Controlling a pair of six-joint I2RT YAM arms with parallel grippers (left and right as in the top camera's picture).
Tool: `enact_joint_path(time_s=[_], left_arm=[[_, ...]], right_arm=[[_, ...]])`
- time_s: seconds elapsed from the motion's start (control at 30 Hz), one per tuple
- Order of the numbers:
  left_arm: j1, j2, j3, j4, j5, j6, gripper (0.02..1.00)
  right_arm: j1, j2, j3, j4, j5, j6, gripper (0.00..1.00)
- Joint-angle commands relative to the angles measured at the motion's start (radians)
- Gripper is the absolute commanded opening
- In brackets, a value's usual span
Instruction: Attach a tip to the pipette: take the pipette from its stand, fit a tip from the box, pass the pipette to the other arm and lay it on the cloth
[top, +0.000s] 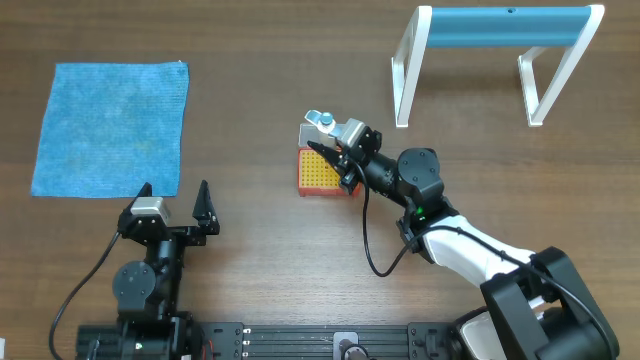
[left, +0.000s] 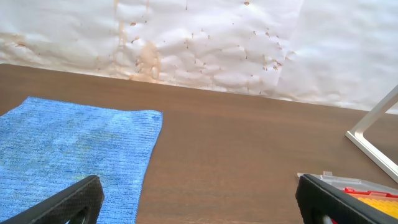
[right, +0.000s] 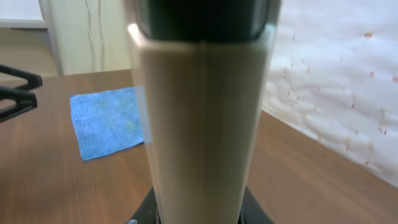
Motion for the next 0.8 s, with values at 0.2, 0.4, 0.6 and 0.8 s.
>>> enact_joint_path(time_s=[0.2, 0.4, 0.6, 0.8], left_arm=[[-0.001, 0.002, -0.001, -0.008, 0.011, 0.013, 0.998], [-0.001, 0.002, -0.001, -0.008, 0.011, 0.013, 0.998], [-0.001, 0.002, -0.001, -0.008, 0.011, 0.013, 0.996], [-0.001, 0.002, -0.001, -0.008, 0.011, 0.013, 0.998]], right_arm=[[0.005, -0.108, 0.103, -0.111, -0.029, -0.017, 0.075], [0.005, -0.209, 0.248, -0.335, -0.029, -0.018, 0.075], [0.005, -0.291, 0.417, -0.551, -0.029, -0.017, 0.075], [0.008, -0.332, 0.546, -0.742, -0.118, 0.016, 0.077]])
